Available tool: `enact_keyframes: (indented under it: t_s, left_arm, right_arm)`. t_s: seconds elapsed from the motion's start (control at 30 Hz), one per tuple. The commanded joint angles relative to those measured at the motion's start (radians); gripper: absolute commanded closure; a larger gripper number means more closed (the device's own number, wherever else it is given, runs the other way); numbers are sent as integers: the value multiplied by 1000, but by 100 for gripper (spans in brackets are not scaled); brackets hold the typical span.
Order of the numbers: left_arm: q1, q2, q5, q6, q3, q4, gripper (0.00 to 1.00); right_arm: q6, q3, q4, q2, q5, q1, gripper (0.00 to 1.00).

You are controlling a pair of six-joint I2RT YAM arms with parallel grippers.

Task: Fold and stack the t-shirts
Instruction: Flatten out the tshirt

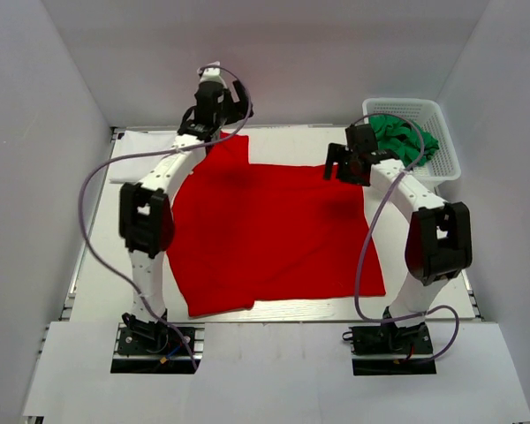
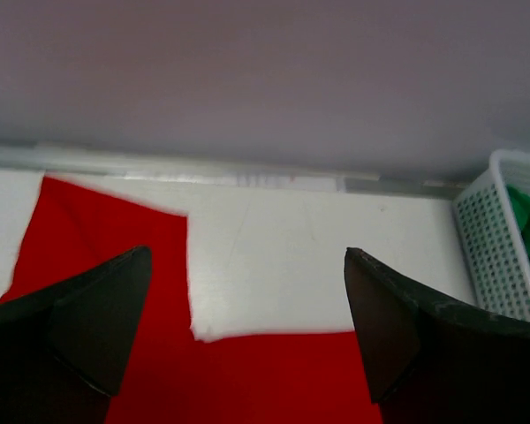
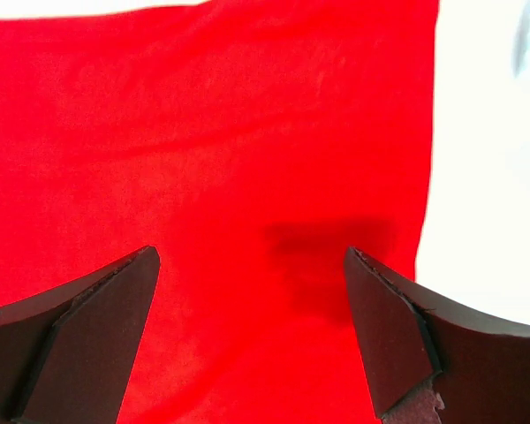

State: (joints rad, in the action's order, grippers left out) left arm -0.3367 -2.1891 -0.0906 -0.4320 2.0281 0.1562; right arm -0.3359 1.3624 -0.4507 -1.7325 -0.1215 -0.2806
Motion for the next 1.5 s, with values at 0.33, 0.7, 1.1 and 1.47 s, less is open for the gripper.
enact_keyframes:
  t_s: [0.33, 0.7, 1.1, 1.47]
  left_arm:
    - [27, 316, -211, 56, -560, 201, 0]
    - [27, 108, -224, 39, -455, 310, 0]
    - [60, -219, -218, 24, -30, 425, 0]
    - [91, -313, -91, 101, 204, 284, 0]
  right_arm:
    - [15, 152, -146, -228, -84, 1, 10]
    - [47, 199, -186, -375, -86, 6, 10]
    - [89, 715, -315, -734, -83, 50, 10]
    - [247, 891, -143, -727, 3, 60, 10]
